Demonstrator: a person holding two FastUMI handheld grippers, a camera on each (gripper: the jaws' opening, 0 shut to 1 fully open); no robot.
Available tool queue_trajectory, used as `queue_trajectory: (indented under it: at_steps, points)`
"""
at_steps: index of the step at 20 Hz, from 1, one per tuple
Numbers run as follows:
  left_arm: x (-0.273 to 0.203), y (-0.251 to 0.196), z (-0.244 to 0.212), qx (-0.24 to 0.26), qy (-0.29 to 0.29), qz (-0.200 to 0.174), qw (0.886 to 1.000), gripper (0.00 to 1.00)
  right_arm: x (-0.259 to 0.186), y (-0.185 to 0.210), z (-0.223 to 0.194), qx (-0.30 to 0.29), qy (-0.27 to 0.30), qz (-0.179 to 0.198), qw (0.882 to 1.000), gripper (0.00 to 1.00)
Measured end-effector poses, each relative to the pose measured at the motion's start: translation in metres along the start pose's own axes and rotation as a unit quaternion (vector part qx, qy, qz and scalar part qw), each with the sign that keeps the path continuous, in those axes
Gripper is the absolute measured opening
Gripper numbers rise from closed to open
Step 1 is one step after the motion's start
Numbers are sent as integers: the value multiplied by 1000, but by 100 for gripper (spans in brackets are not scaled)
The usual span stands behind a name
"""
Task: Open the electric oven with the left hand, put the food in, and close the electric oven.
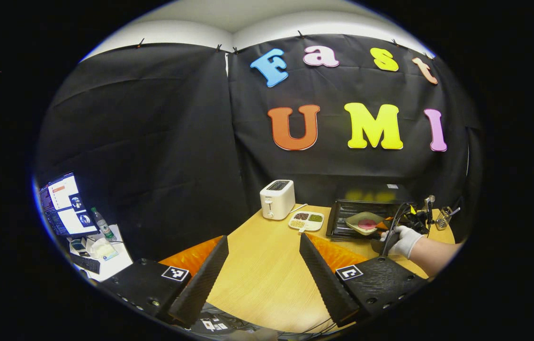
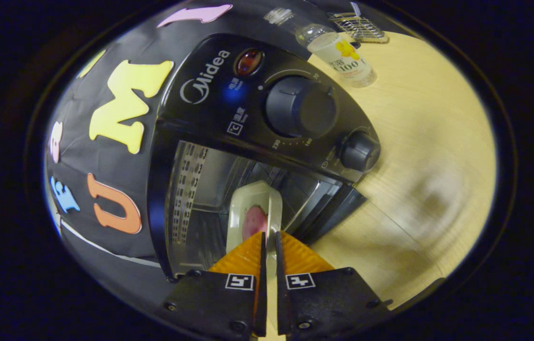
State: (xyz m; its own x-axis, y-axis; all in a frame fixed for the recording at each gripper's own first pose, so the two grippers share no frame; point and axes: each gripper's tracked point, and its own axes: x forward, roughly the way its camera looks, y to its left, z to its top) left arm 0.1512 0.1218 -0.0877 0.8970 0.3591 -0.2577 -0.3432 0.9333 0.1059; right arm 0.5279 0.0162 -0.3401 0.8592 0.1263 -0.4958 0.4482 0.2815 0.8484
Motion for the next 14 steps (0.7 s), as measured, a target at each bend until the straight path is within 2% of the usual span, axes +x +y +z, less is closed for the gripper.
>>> queue_trajectory:
  at_steps: [1, 2, 3, 4, 5, 9, 10, 11, 12, 14]
  points:
    - [0, 0, 0, 0, 0, 2, 1000, 97, 0, 2, 2, -2, -3, 5, 1000, 12]
    - [0, 0, 0, -2, 1, 3, 1000, 96, 0, 4, 4, -5, -6, 7, 1000, 5]
    - [0, -1, 1, -3, 2, 2, 1000, 96, -4, 6, 4, -11, -4, 11, 1000, 25]
    - [-1, -3, 1, -3, 1, 1, 1000, 97, -7, 10, 5, -16, -2, 17, 1000, 23]
    - [-1, -4, 2, -4, 0, -2, 1000, 97, -11, 12, 6, -20, -2, 20, 1000, 34]
    - [-4, -12, 1, -6, -2, -16, 1000, 97, -27, 14, 7, -24, 2, 24, 999, 57]
    - [-7, -14, 0, -8, -2, -20, 1000, 97, -32, 12, 8, -21, 3, 23, 1000, 60]
    - [-9, -16, 0, -10, -3, -23, 1000, 97, -38, 13, 8, -19, 2, 26, 999, 69]
    - [-12, -16, 1, -12, -5, -26, 1000, 97, -45, 11, 9, -23, 2, 25, 999, 64]
    - [-21, -14, -1, -13, -11, -31, 999, 96, -59, 9, 7, -28, 4, 28, 999, 75]
